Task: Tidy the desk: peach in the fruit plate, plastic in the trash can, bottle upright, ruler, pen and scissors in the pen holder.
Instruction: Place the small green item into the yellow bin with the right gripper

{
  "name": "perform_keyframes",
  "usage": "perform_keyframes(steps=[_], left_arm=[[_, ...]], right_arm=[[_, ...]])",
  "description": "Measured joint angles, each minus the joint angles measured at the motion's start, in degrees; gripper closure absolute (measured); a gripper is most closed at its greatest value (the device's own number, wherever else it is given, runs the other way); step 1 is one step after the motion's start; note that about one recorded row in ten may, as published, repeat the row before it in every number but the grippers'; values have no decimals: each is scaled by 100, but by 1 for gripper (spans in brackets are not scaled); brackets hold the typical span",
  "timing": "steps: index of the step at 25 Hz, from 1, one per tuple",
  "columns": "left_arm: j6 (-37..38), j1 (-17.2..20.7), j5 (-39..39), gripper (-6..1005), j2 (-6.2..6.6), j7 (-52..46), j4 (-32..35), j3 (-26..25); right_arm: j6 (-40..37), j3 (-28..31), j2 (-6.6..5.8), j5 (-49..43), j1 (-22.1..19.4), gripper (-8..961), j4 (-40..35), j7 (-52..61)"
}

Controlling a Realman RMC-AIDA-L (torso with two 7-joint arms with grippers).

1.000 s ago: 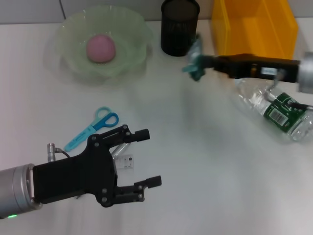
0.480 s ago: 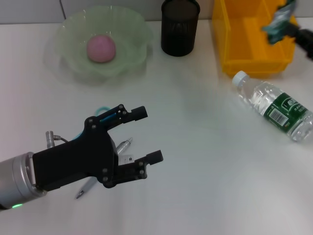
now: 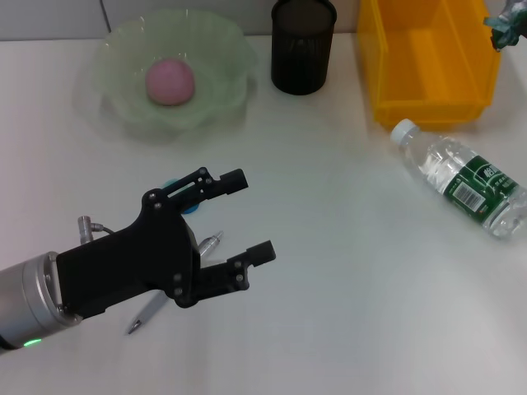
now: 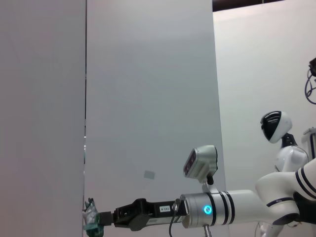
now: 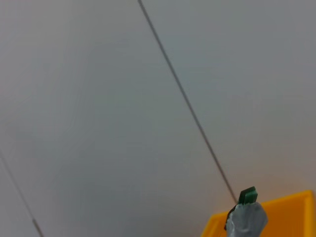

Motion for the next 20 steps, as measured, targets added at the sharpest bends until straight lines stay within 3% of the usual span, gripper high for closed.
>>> perform_keyframes(steps=[9,20], left_arm=[[6,-12,-24,276,-2,7,-95,4],[5,-22,-23,279,-1,9,-111,7]], right_arm=[[357,-8,-51,-659,356,825,204,27],[449,-5,-53,-734,381,765,174,157]])
